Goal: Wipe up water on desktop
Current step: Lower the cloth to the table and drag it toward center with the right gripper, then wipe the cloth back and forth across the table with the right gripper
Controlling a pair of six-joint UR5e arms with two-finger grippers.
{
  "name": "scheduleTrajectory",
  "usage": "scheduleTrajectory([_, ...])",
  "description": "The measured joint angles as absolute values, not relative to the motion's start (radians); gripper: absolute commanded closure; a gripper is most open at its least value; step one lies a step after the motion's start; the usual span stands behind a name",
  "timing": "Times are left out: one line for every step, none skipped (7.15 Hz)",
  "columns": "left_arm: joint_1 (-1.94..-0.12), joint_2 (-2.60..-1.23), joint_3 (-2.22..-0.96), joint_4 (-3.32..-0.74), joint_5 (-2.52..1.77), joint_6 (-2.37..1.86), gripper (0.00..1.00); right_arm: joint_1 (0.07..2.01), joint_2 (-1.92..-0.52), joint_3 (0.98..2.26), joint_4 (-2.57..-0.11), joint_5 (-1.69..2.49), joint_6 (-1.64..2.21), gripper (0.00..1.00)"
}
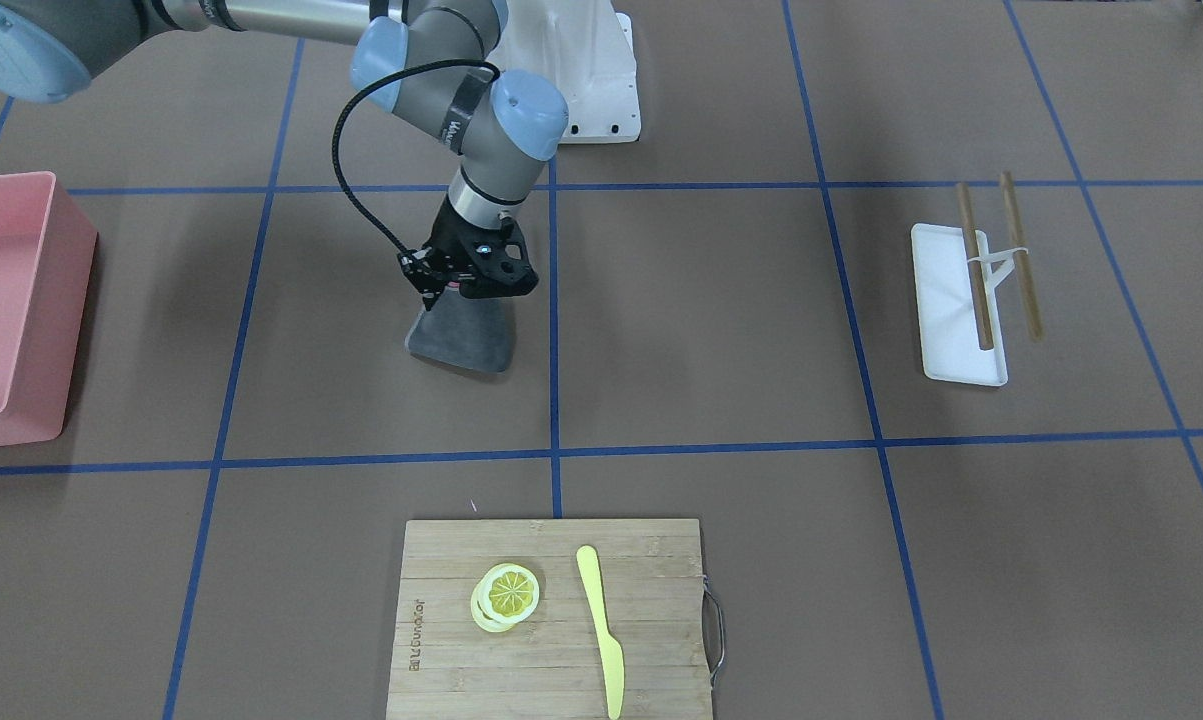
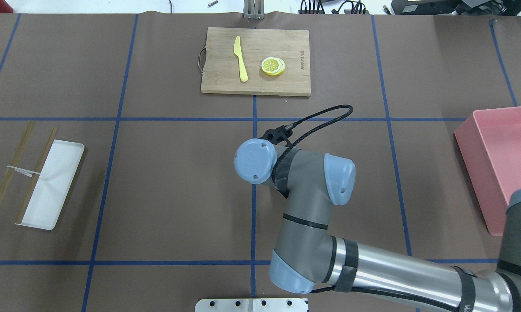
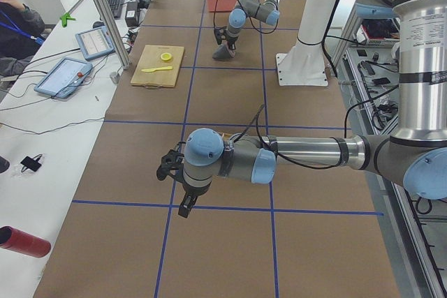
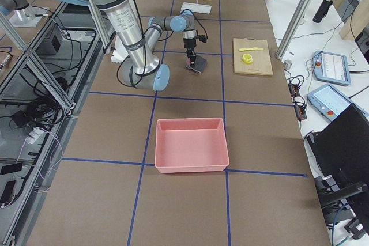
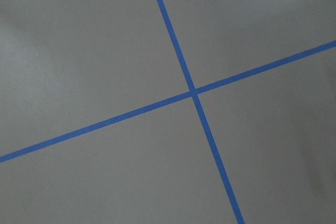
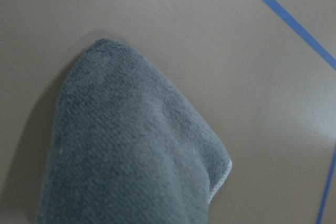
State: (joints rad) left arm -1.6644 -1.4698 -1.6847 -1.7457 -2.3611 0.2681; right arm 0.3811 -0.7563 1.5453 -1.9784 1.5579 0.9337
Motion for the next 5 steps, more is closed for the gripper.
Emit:
scheduleTrajectory([-1.664, -1.47, -1.685, -1.746, -2.362, 0.267, 0.02, 0.375, -0.694, 1.498, -1.948, 1.581, 0.987, 1.0])
scheduleTrajectory([-1.664, -1.471, -1.686, -1.746, -2.363, 0.267, 0.02, 0.369, -0.669, 1.48, -1.939, 1.594, 1.017, 1.0])
scheduleTrajectory([-1.664, -1.47, -1.686, -1.746, -2.363, 0.267, 0.02, 0.366, -0.687, 1.486, -1.944, 1.599, 1.027, 1.0])
scheduleTrajectory([-1.664, -1.47, -1.686, -1.746, -2.364, 0.267, 0.02, 0.365, -0.757, 1.538, -1.956, 1.601, 1.023, 1.0])
scheduleTrajectory([-1.664, -1.47, -1.686, -1.746, -2.364, 0.267, 0.02, 0.366, -0.865, 1.644, -1.982, 1.6, 0.997, 1.0])
